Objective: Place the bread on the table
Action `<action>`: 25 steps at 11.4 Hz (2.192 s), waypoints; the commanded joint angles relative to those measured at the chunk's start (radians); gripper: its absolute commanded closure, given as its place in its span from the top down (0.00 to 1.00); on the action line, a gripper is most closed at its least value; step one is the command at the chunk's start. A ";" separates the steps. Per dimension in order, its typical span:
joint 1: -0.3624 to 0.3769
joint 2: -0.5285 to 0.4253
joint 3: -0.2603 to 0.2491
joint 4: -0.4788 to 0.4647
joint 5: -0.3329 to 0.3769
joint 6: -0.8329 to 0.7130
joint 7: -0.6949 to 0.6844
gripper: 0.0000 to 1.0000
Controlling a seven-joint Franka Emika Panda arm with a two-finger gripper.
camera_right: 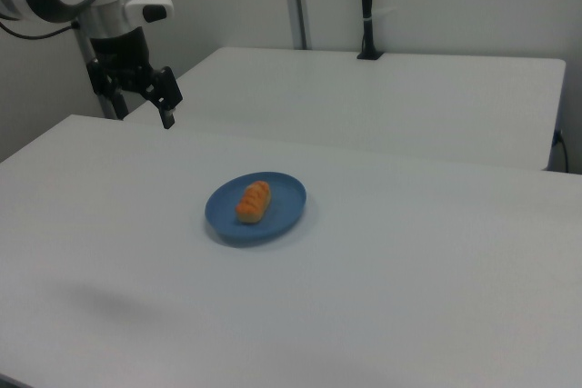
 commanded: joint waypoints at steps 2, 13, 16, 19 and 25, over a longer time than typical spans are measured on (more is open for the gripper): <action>0.003 -0.011 -0.004 -0.021 0.000 0.018 -0.018 1.00; 0.017 0.035 -0.004 -0.019 -0.002 0.018 -0.030 1.00; 0.017 0.099 -0.004 0.046 -0.005 0.018 -0.030 1.00; 0.012 0.244 -0.006 0.192 -0.046 0.021 -0.028 1.00; -0.002 0.496 -0.018 0.321 -0.062 0.166 -0.033 1.00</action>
